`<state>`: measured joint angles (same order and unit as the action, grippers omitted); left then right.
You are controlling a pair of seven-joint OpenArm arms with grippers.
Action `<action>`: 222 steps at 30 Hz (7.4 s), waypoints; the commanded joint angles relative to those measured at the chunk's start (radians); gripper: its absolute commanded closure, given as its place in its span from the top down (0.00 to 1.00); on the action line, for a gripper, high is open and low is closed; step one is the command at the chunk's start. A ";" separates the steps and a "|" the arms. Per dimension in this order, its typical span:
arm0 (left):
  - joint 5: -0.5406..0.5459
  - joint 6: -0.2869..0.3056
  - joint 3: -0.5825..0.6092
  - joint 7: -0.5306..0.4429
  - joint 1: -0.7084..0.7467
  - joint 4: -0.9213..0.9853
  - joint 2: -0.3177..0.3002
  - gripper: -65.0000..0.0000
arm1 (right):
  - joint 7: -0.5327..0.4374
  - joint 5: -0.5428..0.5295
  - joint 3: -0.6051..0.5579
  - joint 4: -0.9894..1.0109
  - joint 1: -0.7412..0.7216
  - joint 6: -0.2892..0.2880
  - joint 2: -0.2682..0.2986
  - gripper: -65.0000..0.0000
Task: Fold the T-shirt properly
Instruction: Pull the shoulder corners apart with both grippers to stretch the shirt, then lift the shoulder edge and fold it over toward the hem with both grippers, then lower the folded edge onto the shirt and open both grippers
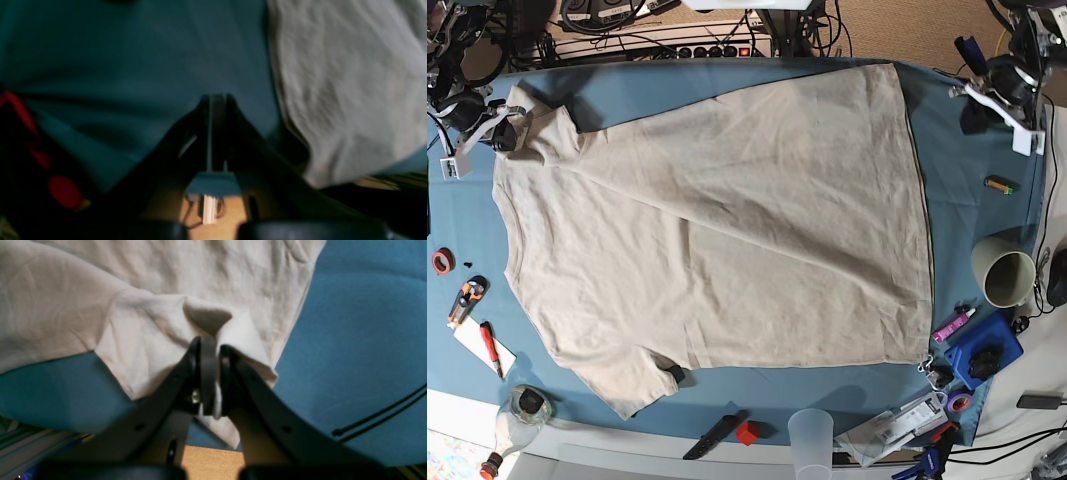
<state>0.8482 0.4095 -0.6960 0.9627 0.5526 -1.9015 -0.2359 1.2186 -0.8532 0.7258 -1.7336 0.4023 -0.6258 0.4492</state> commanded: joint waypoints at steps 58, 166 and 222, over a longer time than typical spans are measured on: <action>-0.064 0.055 0.200 0.026 0.095 -0.093 0.175 0.00 | 0.063 -0.122 0.011 -0.014 -0.003 -0.013 0.027 0.00; -0.405 0.062 0.321 -0.239 -0.708 0.532 -0.061 0.00 | -0.412 0.557 -0.274 0.683 -0.818 0.040 -0.050 0.00; -0.159 0.115 0.320 0.046 -0.763 0.438 -0.061 0.32 | -0.313 0.346 -0.300 0.593 -0.816 0.049 0.044 0.24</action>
<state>0.6708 0.5213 -0.3733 1.0187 -0.1890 -1.4433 -0.2832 0.9291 -0.4870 0.4221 -1.1198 -0.3878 -0.5728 0.4675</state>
